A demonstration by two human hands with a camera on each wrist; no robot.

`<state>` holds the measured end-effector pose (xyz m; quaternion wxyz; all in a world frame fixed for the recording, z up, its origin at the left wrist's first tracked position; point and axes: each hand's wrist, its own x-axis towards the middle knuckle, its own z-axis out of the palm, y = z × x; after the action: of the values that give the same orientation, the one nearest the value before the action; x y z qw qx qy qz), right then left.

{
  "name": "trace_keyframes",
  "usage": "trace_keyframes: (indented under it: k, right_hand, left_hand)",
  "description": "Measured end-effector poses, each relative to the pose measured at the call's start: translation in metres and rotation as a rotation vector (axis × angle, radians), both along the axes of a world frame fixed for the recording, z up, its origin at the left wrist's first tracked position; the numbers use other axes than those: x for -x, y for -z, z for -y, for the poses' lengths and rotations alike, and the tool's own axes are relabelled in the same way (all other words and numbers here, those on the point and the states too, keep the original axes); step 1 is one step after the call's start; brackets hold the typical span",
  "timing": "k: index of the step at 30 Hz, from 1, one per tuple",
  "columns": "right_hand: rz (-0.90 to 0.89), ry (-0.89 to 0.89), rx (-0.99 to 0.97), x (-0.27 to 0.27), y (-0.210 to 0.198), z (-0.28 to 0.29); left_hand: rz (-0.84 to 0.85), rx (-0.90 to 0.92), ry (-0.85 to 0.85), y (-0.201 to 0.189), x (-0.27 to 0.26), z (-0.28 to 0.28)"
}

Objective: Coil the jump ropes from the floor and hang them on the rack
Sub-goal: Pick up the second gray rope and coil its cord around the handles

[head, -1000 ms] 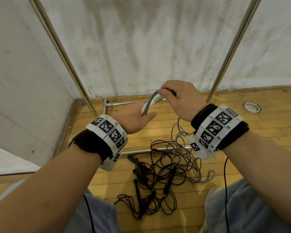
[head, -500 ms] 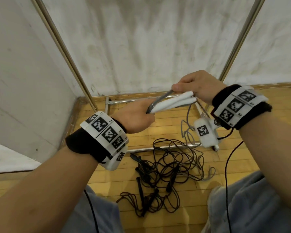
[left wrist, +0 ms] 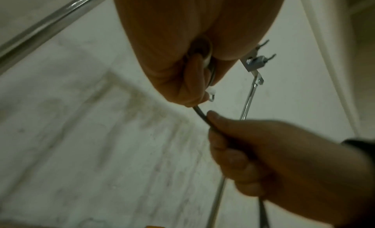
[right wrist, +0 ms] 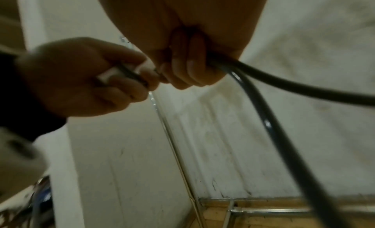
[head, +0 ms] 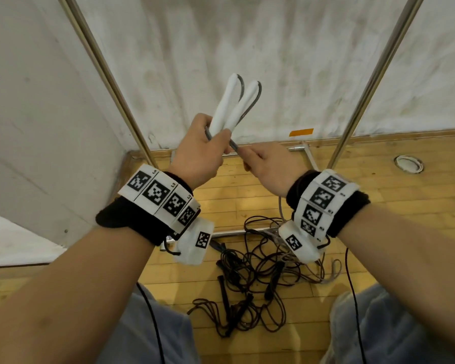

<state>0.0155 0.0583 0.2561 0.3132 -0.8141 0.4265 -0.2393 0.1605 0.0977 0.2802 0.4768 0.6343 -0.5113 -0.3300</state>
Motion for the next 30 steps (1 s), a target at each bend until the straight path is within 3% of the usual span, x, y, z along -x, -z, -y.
trace_keyframes:
  k: [4, 7, 12, 17, 20, 22, 26, 30]
  right_hand:
    - [-0.111, -0.108, 0.107, -0.007, -0.008, -0.013]
    - [-0.156, -0.124, 0.117, -0.008, -0.01, -0.019]
    - [-0.139, -0.12, 0.042, -0.003, -0.012, -0.02]
    - [0.122, 0.076, -0.088, 0.016, -0.021, -0.001]
    - [0.19, 0.089, -0.202, 0.02, -0.024, -0.002]
    - [0.171, -0.003, -0.249, 0.017, -0.024, -0.008]
    - [-0.034, -0.19, -0.136, 0.006, -0.021, -0.028]
    - [-0.056, -0.198, -0.104, 0.004, -0.022, -0.034]
  left_hand:
    - [0.4, 0.064, -0.071, 0.013, -0.004, 0.004]
    - [0.542, 0.06, -0.082, 0.023, -0.003, 0.007]
    - [0.556, 0.041, -0.088, 0.03, -0.004, 0.014]
    - [0.56, 0.027, 0.0, 0.035, -0.001, 0.015]
    - [0.566, -0.036, 0.103, 0.039, 0.003, 0.013]
    - [0.632, -0.079, 0.096, 0.041, 0.005, 0.012]
    - [0.732, -0.111, 0.069, 0.048, 0.006, 0.016]
    - [0.744, -0.113, 0.037, 0.051, 0.0, 0.019]
